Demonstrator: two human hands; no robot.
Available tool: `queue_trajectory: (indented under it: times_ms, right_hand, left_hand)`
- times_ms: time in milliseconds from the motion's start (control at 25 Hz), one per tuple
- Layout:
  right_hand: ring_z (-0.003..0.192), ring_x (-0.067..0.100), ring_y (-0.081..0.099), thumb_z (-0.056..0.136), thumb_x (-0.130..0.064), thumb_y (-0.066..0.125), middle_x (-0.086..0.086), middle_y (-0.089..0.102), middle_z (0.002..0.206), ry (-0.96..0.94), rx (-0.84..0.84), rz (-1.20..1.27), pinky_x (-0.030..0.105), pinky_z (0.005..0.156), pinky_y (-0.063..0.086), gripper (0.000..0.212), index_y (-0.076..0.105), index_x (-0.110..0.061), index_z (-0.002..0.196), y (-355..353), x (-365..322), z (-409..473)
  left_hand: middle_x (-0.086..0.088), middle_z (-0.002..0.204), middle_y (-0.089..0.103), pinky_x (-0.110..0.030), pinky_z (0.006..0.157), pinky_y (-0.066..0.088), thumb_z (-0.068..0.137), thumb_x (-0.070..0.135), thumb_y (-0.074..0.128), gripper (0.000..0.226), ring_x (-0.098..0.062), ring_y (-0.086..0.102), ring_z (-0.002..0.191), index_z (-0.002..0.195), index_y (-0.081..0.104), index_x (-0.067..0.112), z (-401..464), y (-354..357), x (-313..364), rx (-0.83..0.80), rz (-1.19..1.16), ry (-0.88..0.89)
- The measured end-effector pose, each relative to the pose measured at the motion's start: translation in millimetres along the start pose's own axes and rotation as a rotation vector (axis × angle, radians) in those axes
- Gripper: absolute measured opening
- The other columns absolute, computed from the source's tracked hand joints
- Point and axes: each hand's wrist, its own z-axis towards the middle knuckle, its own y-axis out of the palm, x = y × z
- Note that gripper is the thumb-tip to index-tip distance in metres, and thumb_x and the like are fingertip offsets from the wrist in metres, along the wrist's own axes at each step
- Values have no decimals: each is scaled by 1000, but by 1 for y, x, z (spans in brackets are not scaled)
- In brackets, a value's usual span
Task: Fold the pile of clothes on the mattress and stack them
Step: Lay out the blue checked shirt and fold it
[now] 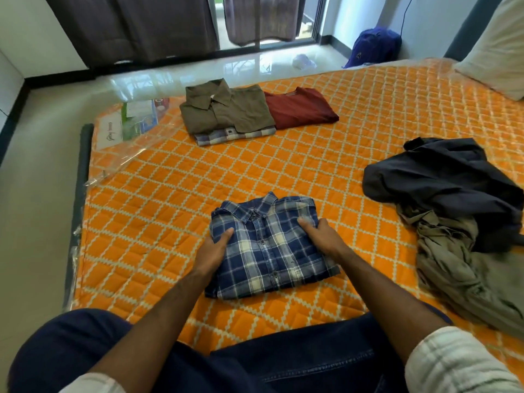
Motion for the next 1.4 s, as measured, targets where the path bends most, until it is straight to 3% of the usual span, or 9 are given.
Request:
queue_trajectory:
  times_ms: [160,320,480,760,960,1120,1200,1280,1400]
  right_hand:
    - [101,33,64,100,-63,40,15,64,123,-160,148,-146,50,88,54,60,44,-12,131,8,1,-13]
    - [99,29,64,106,-48,41,11,63,124,-276,125,12,47,84,55,42,49,-16,132,-10,-33,-20]
    - [86,4,61,108,-40,42,-7,62,105,-475,151,57,23,66,47,24,52,-23,122,-43,-103,2]
    - [89,-4,62,107,-38,46,-16,64,101,-651,254,142,13,68,46,22,57,-22,116,-80,-261,162]
    - [104,19,65,105,-48,44,-1,66,114,-700,245,155,46,94,54,27,54,-26,118,-72,-353,281]
    - [116,34,59,103,-55,41,14,59,129,-469,202,37,57,101,48,50,39,-15,134,-55,-376,357]
    - [134,41,45,104,-55,39,22,41,148,-326,276,-282,57,109,40,66,28,-7,149,-31,-371,382]
    - [146,38,30,104,-56,37,18,29,160,-635,519,-606,53,118,30,70,26,-12,156,-4,-356,395]
    - [157,21,-3,105,-62,23,1,-1,171,-919,324,-824,49,127,5,70,7,-26,163,35,-337,422]
  left_hand:
    - [-3,89,62,-40,73,53,100,56,46,59,-23,61,78,132,54,6,-29,19,-4,235,155,216]
    - [-10,114,65,-49,86,53,102,47,49,51,-33,64,101,135,56,9,-28,10,33,228,-26,288]
    - [-1,96,61,-46,80,52,104,39,52,26,-27,61,89,116,61,18,1,-7,105,226,-81,474]
    - [1,100,66,-23,71,47,99,38,61,29,-15,64,86,115,65,14,163,-73,253,270,-218,635]
    - [4,89,61,-17,61,42,103,39,54,26,-7,56,78,106,58,14,274,-124,327,321,-219,666]
    - [-9,124,58,-29,83,43,103,35,52,39,-23,55,105,131,45,7,360,-134,325,339,-134,433]
    - [-15,143,47,-42,97,45,97,33,61,58,-31,51,123,143,34,11,386,-126,304,451,124,367]
    - [-13,157,31,-46,110,35,95,37,60,67,-31,37,141,151,29,17,393,-105,293,616,544,678]
    - [-1,169,1,-53,124,8,103,54,28,67,-19,3,156,161,11,25,418,-77,282,431,868,832]
